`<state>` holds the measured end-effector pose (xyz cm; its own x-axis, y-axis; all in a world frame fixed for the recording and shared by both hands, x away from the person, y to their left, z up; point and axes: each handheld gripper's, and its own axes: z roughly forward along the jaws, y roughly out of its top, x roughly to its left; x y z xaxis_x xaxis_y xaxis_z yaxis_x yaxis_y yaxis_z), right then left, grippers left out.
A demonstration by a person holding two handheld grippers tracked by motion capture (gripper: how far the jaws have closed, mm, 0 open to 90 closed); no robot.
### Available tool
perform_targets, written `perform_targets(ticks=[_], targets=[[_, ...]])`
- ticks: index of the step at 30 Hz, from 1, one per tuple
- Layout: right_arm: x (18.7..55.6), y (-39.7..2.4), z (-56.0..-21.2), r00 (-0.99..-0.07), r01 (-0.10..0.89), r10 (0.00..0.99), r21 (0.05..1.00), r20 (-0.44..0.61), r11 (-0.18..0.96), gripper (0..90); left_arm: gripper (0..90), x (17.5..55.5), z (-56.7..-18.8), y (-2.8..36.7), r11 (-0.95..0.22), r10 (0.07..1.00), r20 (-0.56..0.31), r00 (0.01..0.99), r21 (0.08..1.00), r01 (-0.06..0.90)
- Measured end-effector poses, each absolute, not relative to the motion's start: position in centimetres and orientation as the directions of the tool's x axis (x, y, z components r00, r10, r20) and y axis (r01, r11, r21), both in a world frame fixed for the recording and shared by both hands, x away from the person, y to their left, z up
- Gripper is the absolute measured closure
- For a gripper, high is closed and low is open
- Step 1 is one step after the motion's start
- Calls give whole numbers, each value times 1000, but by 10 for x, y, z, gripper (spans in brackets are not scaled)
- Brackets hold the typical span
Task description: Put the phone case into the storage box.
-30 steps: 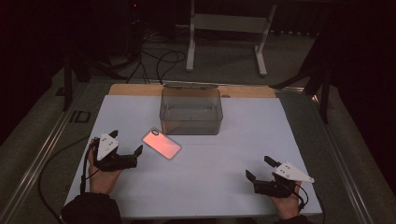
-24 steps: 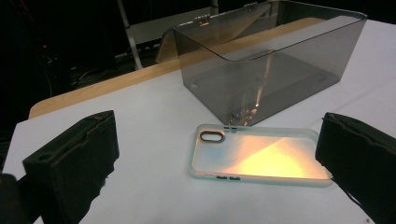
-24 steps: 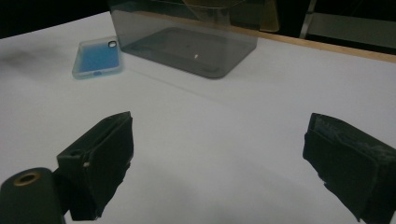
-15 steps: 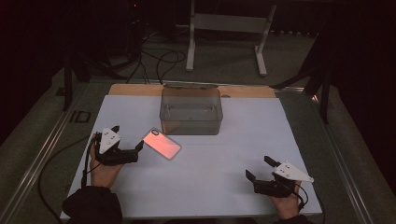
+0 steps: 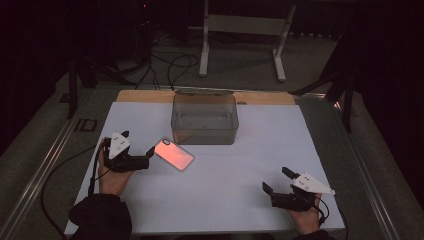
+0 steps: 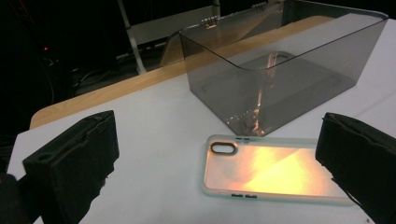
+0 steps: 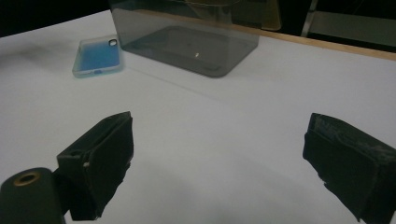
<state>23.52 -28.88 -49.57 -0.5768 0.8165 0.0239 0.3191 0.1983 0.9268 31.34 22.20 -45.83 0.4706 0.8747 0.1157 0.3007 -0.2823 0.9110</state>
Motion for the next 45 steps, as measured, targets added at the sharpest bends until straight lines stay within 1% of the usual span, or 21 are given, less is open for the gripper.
perform_targets(ticks=[17, 28, 36, 45], targets=[[236, -287, -495, -583, 313, 812, 929, 24, 198, 85, 3, 332, -462, 215, -289, 878, 122, 462, 905, 311], [236, -286, -495, -588, 309, 809, 930, 23, 197, 85, 4, 345, -468, 214, -280, 888, 106, 448, 897, 342], [236, -285, -495, -590, 307, 807, 931, 22, 199, 85, 11, 355, -470, 211, -306, 888, 121, 444, 876, 373], [236, -285, -495, -591, 307, 807, 931, 21, 200, 85, 25, 365, -478, 212, -292, 897, 97, 431, 864, 411]])
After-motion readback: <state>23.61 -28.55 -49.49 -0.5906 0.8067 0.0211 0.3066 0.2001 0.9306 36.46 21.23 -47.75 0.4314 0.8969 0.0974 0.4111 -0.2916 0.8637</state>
